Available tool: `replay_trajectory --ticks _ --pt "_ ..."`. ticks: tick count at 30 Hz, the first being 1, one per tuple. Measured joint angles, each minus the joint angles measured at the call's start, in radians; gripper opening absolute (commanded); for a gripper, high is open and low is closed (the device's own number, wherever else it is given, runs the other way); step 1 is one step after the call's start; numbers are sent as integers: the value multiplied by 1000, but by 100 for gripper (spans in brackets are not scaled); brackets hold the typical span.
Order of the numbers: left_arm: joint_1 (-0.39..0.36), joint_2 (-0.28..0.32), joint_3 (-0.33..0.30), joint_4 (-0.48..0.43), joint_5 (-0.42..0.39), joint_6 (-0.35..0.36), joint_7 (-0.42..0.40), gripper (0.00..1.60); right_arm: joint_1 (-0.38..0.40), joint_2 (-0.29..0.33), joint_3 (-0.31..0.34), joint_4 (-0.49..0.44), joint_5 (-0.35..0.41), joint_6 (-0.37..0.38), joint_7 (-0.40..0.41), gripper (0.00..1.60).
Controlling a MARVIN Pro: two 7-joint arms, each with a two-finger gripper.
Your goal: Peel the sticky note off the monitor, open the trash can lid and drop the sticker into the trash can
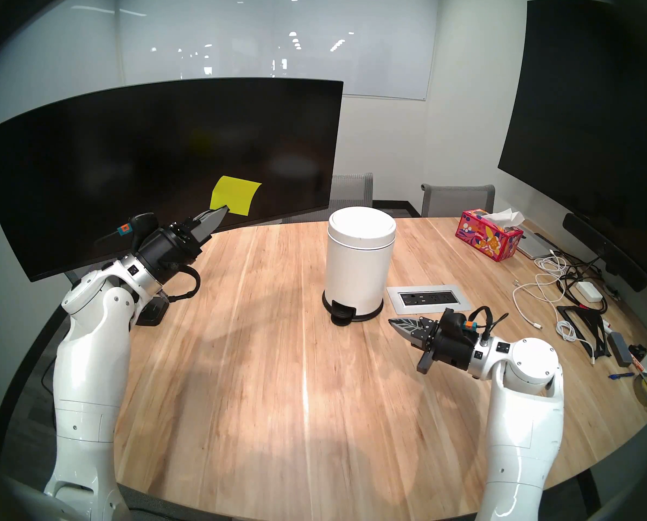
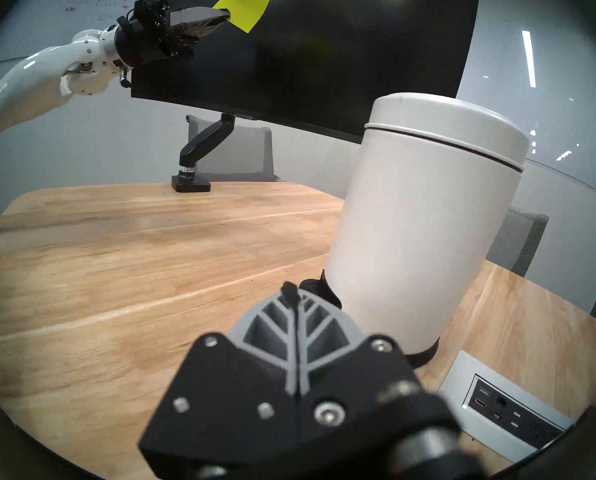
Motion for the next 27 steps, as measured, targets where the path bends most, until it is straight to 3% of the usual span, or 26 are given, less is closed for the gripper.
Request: replay_trajectory --ticks 18,27 --pt "0 0 0 0 0 0 0 0 27 -32 -108 -2 -151 39 -59 0" --pt "0 0 0 0 0 0 0 0 66 -60 -160 64 -231 34 -135 0"
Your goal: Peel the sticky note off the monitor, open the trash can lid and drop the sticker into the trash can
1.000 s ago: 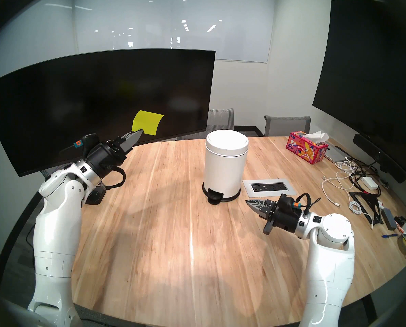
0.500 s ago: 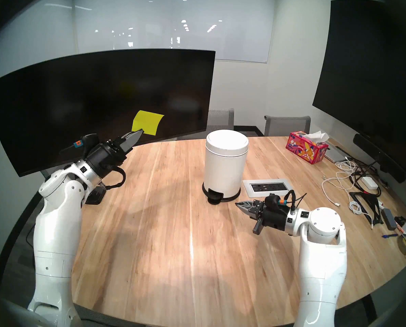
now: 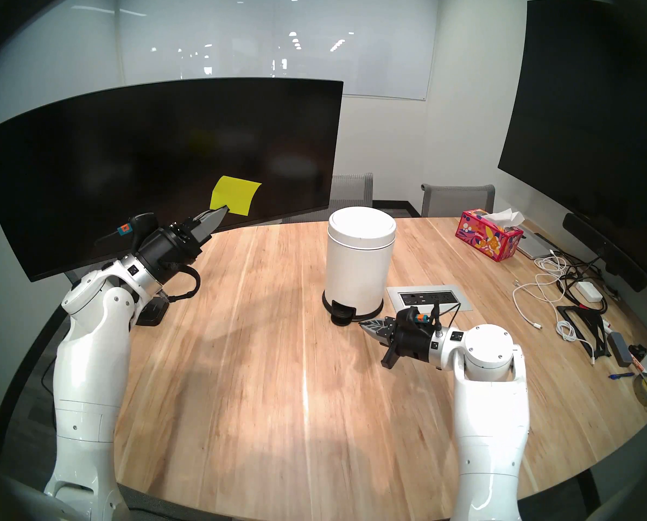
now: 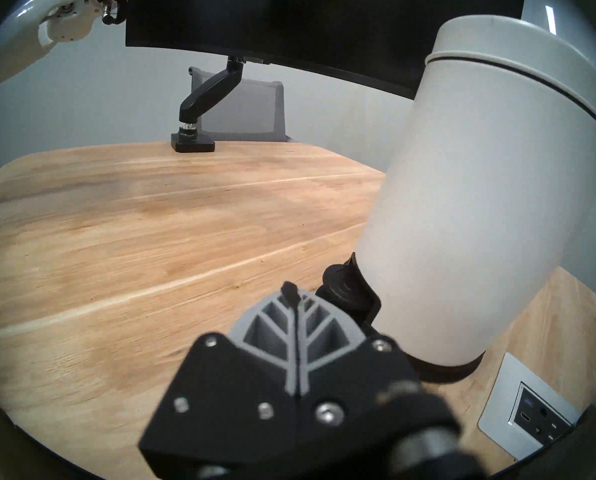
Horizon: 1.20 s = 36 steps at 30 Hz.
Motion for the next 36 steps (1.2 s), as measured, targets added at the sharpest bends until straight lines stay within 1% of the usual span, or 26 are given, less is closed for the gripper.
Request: replay_trajectory --ticks 9,20,28,36 --pt "0 0 0 0 0 0 0 0 33 -19 -26 54 -42 -15 -46 0" --pt "0 0 0 0 0 0 0 0 81 -35 -54 144 -97 -65 -117 0" --pt "0 0 0 0 0 0 0 0 108 -43 -56 187 -109 -84 -148 0" --pt "0 0 0 0 0 0 0 0 127 -46 -56 195 -108 -91 -163 0"
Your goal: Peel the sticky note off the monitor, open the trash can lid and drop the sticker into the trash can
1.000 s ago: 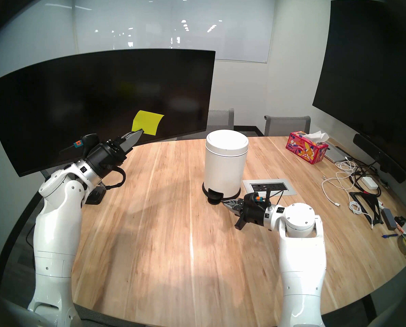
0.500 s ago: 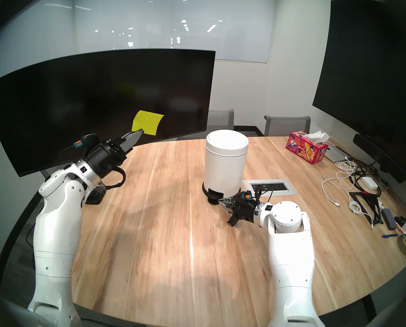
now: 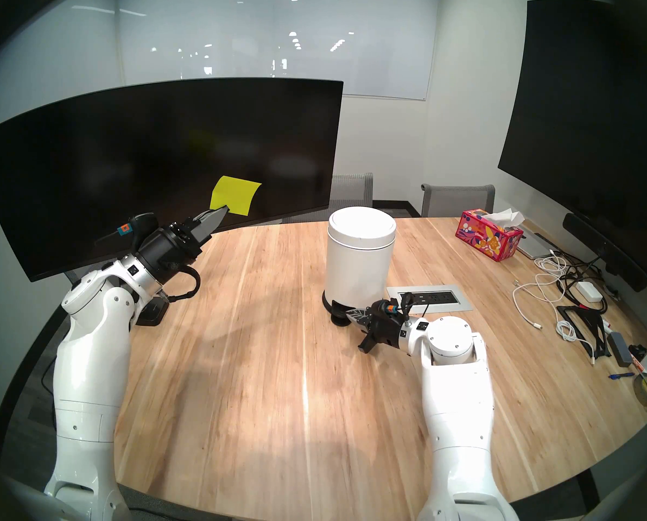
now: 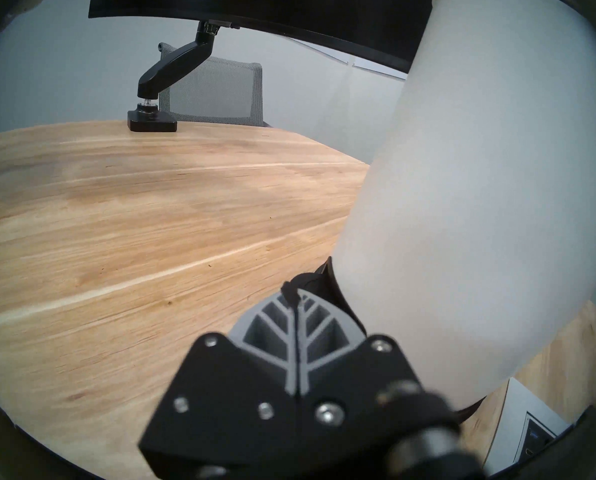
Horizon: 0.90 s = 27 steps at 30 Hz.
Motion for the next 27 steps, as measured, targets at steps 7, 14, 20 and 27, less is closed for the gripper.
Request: replay_trajectory --ticks 7,14,20,27 --pt "0 0 0 0 0 0 0 0 12 -2 -10 11 -6 -3 -10 0" --pt "0 0 0 0 0 0 0 0 19 -8 -24 23 -24 -3 -31 0" --pt "0 0 0 0 0 0 1 0 29 -12 -31 49 -47 -4 -53 0" --pt "0 0 0 0 0 0 1 0 45 -16 -34 104 -69 -11 -80 0"
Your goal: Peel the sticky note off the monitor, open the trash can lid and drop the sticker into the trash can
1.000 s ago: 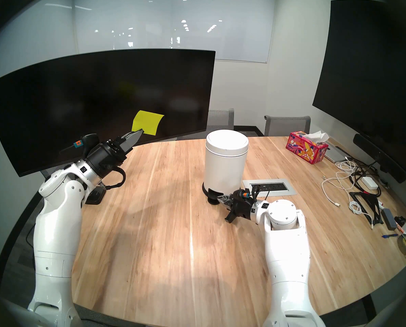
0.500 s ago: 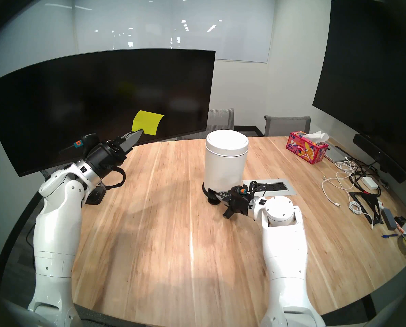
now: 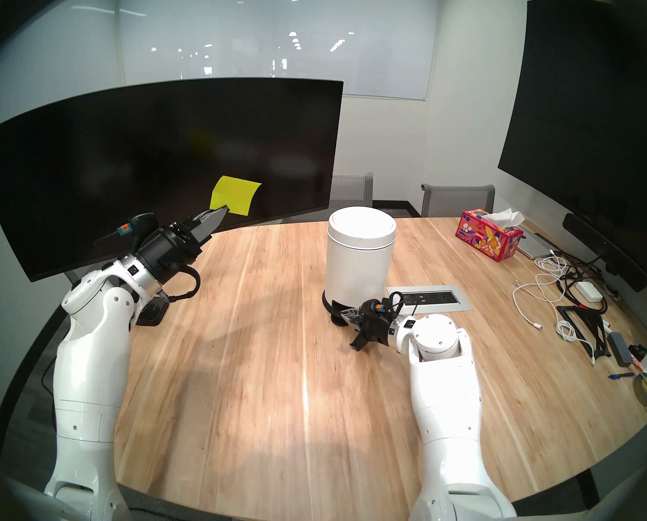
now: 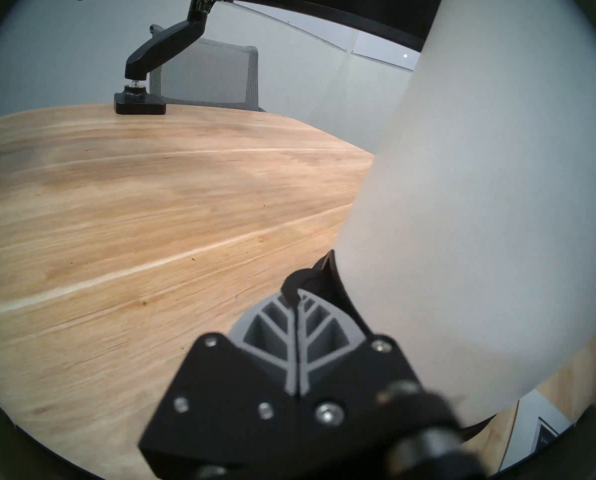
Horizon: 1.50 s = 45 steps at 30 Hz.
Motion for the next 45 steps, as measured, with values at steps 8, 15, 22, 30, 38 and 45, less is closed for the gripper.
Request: replay_trajectory --ticks 8,15,22,30,38,45 --pt "0 0 0 0 0 0 0 0 18 -4 -1 26 -3 -9 -22 0" --pt "0 0 0 0 0 0 0 0 30 -5 -5 33 -3 -13 -31 0" --pt "0 0 0 0 0 0 0 0 35 -6 -10 40 -5 -9 -33 0" --pt "0 0 0 0 0 0 0 0 36 -8 -15 46 -19 9 -41 0" --pt "0 0 0 0 0 0 0 0 38 -10 -17 52 -25 19 -52 0" --pt "0 0 0 0 0 0 0 0 53 -11 -17 83 -25 4 -70 0"
